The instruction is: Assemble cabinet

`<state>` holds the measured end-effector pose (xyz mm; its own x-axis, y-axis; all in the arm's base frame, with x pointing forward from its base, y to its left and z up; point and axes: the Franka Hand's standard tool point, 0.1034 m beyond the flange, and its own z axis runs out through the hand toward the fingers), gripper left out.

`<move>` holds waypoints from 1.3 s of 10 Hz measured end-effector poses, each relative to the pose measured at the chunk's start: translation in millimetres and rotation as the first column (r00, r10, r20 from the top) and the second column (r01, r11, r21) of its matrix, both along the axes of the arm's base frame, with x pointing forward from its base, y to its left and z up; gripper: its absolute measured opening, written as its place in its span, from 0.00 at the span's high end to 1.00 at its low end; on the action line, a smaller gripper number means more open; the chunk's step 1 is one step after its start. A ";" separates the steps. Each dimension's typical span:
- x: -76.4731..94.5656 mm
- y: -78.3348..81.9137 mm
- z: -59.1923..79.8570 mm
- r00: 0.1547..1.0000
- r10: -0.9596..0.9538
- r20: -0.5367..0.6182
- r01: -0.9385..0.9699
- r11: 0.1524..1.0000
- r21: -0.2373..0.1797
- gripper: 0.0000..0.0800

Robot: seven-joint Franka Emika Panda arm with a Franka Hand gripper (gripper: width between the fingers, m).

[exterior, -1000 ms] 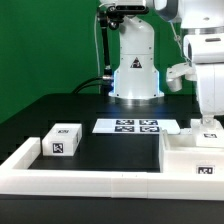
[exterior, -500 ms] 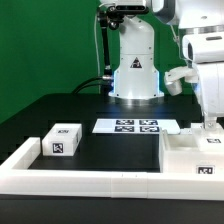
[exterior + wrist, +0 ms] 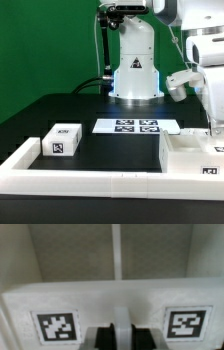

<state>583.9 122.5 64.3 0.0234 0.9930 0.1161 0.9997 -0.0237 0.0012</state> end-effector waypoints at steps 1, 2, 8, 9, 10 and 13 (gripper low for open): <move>-0.1 -0.4 -0.1 1.000 -0.001 -0.001 0.001 1.000 0.000 0.92; -0.5 -0.4 -0.9 1.000 -0.001 -0.002 0.001 1.000 0.000 0.92; -23.0 -9.5 39.5 0.999 -0.027 0.024 0.028 0.999 -0.041 0.21; -43.3 -12.5 35.8 0.999 -0.023 0.030 0.024 0.999 -0.046 0.19; -60.8 -13.4 28.6 1.000 -0.017 0.026 0.019 0.999 -0.048 0.19; -58.4 -13.9 27.8 1.000 -0.020 0.022 0.021 0.999 -0.048 0.19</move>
Offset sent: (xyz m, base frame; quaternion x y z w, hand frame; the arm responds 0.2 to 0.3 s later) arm 0.0000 0.0000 0.0000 0.0000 0.0000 0.0000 1.0000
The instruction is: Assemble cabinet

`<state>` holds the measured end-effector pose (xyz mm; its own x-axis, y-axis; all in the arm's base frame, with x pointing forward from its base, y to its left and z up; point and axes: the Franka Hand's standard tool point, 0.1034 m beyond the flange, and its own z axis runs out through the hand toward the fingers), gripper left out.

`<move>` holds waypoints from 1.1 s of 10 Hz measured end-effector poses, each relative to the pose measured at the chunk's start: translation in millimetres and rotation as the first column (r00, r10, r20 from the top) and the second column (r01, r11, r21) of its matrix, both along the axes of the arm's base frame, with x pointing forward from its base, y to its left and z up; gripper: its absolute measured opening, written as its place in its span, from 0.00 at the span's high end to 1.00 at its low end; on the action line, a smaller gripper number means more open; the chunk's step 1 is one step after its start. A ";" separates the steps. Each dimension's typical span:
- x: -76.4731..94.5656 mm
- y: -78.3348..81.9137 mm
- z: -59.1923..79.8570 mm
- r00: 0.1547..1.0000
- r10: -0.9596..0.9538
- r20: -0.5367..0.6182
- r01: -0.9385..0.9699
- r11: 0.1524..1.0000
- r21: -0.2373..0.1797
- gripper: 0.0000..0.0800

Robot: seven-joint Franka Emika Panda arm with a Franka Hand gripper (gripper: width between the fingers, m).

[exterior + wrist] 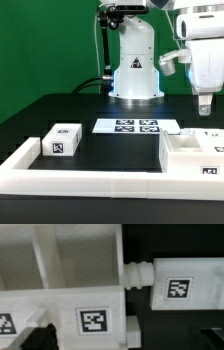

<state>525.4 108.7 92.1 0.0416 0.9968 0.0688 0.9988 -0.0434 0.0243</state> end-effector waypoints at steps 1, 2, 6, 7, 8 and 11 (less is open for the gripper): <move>-0.1 -0.1 -0.3 1.000 0.000 -0.001 0.000 1.000 0.000 0.19; -1.2 0.3 -0.9 1.000 0.001 -0.001 -0.001 1.000 0.000 0.19; -60.2 19.9 -29.4 0.998 -0.017 -0.063 0.017 1.000 0.002 0.19; -64.6 24.2 -33.7 0.999 -0.035 -0.039 0.036 0.999 0.017 0.19; -65.0 22.0 -33.8 0.998 -0.037 -0.047 0.037 0.999 0.014 0.19; -66.6 20.2 -36.2 0.998 -0.030 -0.050 0.030 0.999 0.015 0.19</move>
Offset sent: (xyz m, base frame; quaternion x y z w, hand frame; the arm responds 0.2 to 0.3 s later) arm -0.0687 0.0168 -0.0148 0.0490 0.0132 -0.0017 0.9987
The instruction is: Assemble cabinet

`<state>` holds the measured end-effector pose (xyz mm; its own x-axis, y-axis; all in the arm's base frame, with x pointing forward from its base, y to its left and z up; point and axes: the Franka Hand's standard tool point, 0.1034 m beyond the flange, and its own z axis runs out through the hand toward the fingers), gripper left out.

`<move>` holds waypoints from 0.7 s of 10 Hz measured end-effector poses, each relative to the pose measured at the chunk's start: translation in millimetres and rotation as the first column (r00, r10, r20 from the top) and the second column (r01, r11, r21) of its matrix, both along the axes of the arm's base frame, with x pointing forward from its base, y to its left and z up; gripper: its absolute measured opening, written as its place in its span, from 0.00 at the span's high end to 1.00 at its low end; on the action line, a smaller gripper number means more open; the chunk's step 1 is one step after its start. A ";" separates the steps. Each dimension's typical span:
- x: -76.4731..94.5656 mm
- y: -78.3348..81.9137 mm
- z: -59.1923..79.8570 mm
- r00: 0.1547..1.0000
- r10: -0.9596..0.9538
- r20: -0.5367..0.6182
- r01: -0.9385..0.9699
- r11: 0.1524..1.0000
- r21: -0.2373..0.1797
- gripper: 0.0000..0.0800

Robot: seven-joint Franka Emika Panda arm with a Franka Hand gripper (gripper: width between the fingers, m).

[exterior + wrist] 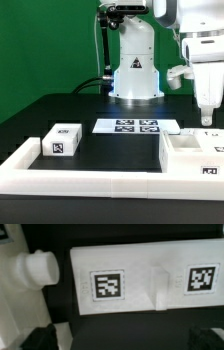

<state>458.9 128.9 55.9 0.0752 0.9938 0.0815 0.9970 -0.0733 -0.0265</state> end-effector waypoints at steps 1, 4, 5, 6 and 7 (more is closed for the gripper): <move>-7.0 -6.3 -7.5 1.000 0.017 -0.009 -0.017 1.000 0.004 0.19; -29.0 -6.8 -28.3 1.000 0.013 -0.013 -0.012 0.999 0.030 0.19; -33.9 -5.0 -33.4 1.000 0.011 -0.009 -0.011 0.999 0.039 0.19; -37.9 -4.3 -38.6 1.000 0.011 -0.022 -0.010 0.999 0.042 0.19; -38.0 -2.9 -41.7 1.000 0.008 -0.016 -0.008 0.999 0.050 0.19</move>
Offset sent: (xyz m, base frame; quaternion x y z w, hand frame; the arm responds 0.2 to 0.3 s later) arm -0.0271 0.0109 -0.0200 -0.0200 0.0250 0.0035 0.9995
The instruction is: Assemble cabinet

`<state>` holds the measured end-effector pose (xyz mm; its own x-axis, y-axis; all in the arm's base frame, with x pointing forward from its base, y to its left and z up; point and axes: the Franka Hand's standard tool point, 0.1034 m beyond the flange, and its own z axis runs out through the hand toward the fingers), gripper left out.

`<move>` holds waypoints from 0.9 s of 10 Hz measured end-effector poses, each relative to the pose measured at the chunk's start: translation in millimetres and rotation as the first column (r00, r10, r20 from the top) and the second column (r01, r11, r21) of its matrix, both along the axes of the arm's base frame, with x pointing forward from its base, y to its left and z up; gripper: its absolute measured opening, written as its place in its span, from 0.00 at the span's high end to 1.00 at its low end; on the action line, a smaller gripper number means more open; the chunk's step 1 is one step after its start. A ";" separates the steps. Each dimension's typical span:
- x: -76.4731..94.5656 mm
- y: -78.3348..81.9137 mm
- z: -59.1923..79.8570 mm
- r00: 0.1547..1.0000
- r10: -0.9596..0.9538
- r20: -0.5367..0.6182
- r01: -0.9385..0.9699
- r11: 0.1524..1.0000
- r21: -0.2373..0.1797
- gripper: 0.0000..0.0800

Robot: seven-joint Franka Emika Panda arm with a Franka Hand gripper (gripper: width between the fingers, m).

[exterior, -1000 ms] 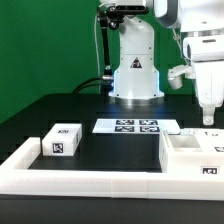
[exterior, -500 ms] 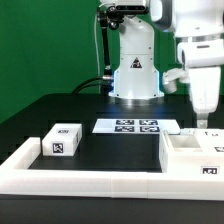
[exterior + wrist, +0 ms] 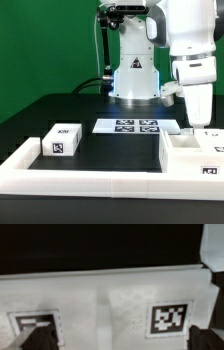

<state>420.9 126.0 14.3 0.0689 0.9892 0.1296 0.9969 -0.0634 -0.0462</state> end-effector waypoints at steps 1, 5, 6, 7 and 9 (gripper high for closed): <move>0.8 0.7 -2.5 1.000 -0.005 0.008 0.005 1.000 0.008 0.19; 0.4 0.2 -2.8 1.000 -0.005 0.004 0.005 1.000 0.006 0.72; 0.4 0.2 -2.8 1.000 -0.005 0.004 0.005 1.000 0.006 0.72; 0.4 0.2 -2.8 1.000 -0.005 0.004 0.005 1.000 0.006 0.72; 0.9 0.3 -2.6 1.000 -0.005 0.006 0.005 1.000 0.007 0.92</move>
Offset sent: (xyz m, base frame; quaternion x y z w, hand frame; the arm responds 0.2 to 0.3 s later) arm 0.0000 0.0000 0.0000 0.0000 0.0000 0.0000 1.0000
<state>421.8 126.3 11.7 0.0733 0.9879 0.1368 0.9968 -0.0683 -0.0406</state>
